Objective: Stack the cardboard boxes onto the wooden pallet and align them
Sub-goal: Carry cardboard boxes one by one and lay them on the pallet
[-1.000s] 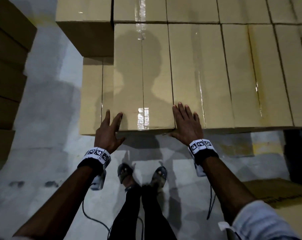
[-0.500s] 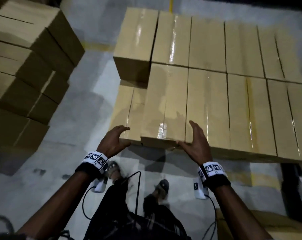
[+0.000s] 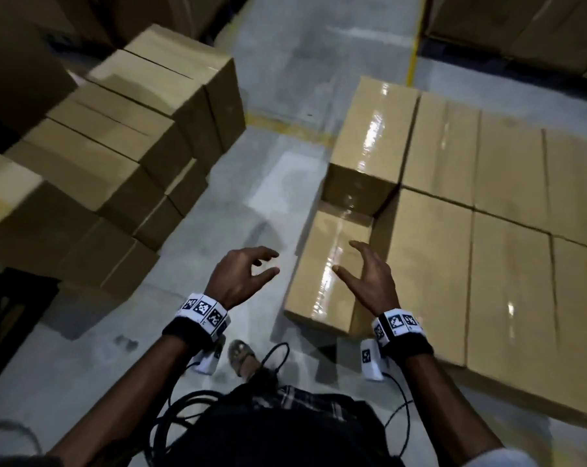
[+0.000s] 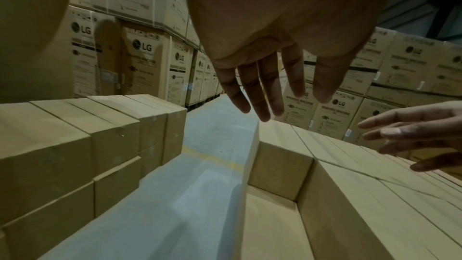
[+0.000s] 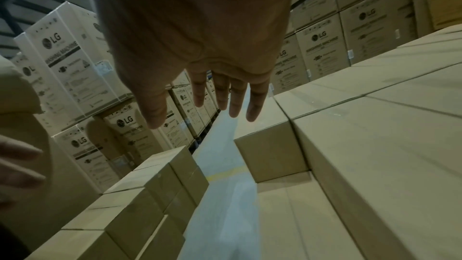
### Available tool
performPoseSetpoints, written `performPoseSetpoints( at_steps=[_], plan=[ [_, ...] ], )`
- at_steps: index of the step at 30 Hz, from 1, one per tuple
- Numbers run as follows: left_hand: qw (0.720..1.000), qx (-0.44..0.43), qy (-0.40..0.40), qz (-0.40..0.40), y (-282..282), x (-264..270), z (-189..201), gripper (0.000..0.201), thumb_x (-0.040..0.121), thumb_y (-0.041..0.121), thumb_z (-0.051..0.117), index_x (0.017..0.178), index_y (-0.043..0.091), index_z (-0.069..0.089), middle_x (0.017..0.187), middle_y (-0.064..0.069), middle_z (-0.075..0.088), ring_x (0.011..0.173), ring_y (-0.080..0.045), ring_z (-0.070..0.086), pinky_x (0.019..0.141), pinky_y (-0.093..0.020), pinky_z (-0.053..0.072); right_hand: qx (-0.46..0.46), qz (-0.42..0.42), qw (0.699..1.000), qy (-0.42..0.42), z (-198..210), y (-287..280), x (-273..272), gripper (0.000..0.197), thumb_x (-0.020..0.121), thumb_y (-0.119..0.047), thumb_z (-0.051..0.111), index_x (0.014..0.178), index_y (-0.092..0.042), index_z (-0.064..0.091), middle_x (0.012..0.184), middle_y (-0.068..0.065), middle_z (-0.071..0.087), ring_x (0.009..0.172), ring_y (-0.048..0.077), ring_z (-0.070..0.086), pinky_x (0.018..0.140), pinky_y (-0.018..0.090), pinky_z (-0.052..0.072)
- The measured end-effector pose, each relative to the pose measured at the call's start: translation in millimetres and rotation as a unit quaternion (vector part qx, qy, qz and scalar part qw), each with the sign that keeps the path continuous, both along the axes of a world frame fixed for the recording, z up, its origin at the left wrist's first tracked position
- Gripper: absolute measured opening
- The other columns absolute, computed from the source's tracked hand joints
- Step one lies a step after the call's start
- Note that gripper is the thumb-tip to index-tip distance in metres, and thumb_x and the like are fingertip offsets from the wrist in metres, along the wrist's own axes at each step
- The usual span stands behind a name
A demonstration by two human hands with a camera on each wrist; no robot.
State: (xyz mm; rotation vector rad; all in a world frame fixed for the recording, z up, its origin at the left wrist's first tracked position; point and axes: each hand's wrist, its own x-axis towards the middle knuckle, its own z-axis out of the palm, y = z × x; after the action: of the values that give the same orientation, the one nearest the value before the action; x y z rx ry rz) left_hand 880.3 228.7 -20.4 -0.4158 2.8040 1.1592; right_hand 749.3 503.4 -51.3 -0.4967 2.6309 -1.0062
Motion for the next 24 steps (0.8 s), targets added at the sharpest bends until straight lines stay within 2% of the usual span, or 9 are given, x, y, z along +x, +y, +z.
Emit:
performPoseSetpoints(
  at_steps=[5, 9, 12, 14, 19, 22, 24],
  plan=[
    [0.998, -0.007, 0.005, 0.061, -104.0, 6.0, 5.1, 0.039, 0.089, 0.056, 0.068, 0.121, 0.035, 0.072, 0.111, 0.011, 0.075, 0.097, -0.004, 0.068, 0.085, -0.033, 0.056, 0.001, 0.046, 0.999, -0.003, 3.7, -118.3, -15.0, 0.064, 0.090, -0.047, 0.076, 0.144, -0.023, 0.053, 0.149, 0.002, 0.053, 0.138, 0.024, 0.049, 0.114, 0.040, 0.041],
    [0.988, 0.023, 0.010, 0.153, -167.5, 8.5, -1.7, 0.046, 0.082, 0.062, 0.065, 0.119, 0.036, 0.072, 0.111, 0.011, 0.076, 0.097, -0.007, 0.070, 0.086, -0.036, 0.058, 0.008, 0.101, 0.995, -0.014, 3.3, -201.2, -31.5, 0.065, 0.090, -0.056, 0.071, 0.146, -0.032, 0.049, 0.155, -0.001, 0.047, 0.143, 0.023, 0.043, 0.115, 0.045, 0.040],
    [0.979, 0.038, 0.006, 0.201, -205.7, 7.0, -9.5, 0.048, 0.081, 0.062, 0.065, 0.121, 0.036, 0.071, 0.113, 0.009, 0.076, 0.099, -0.009, 0.071, 0.087, -0.039, 0.058, 0.015, 0.146, 0.989, -0.012, 2.6, -259.6, -48.6, 0.065, 0.091, -0.057, 0.069, 0.147, -0.031, 0.048, 0.157, -0.002, 0.045, 0.146, 0.019, 0.039, 0.117, 0.038, 0.034],
    [0.973, 0.040, -0.002, 0.229, -232.7, 4.5, -14.9, 0.047, 0.082, 0.061, 0.066, 0.122, 0.037, 0.069, 0.113, 0.010, 0.075, 0.099, -0.009, 0.070, 0.088, -0.039, 0.058, 0.015, 0.170, 0.985, -0.009, 3.2, -301.8, -63.7, 0.065, 0.091, -0.056, 0.070, 0.147, -0.030, 0.049, 0.156, -0.003, 0.046, 0.145, 0.018, 0.040, 0.116, 0.038, 0.034],
    [0.955, 0.040, -0.018, 0.293, -305.8, -7.7, -19.0, 0.040, 0.090, 0.046, 0.076, 0.127, 0.035, 0.068, 0.115, 0.007, 0.074, 0.101, -0.012, 0.068, 0.089, -0.040, 0.057, 0.012, 0.243, 0.970, -0.017, 1.9, -409.1, -105.7, 0.063, 0.093, -0.050, 0.071, 0.147, -0.027, 0.050, 0.153, -0.002, 0.048, 0.141, 0.021, 0.044, 0.113, 0.040, 0.037],
    [0.938, 0.036, -0.013, 0.344, -353.7, -18.6, -15.2, 0.041, 0.091, 0.036, 0.078, 0.130, 0.027, 0.070, 0.118, 0.001, 0.075, 0.103, -0.015, 0.069, 0.089, -0.032, 0.054, 0.001, 0.303, 0.953, -0.028, 3.7, -477.5, -134.8, 0.064, 0.092, -0.046, 0.073, 0.147, -0.024, 0.050, 0.151, 0.001, 0.051, 0.139, 0.025, 0.048, 0.109, 0.037, 0.039],
    [0.922, 0.022, -0.020, 0.387, -382.8, -24.1, -8.9, 0.043, 0.091, 0.034, 0.078, 0.132, 0.026, 0.069, 0.121, -0.001, 0.075, 0.103, -0.015, 0.068, 0.087, -0.028, 0.051, 0.026, 0.354, 0.934, -0.036, 8.4, -522.8, -151.8, 0.067, 0.093, -0.049, 0.072, 0.150, -0.024, 0.047, 0.154, 0.003, 0.049, 0.140, 0.026, 0.046, 0.109, 0.035, 0.038]
  ],
)
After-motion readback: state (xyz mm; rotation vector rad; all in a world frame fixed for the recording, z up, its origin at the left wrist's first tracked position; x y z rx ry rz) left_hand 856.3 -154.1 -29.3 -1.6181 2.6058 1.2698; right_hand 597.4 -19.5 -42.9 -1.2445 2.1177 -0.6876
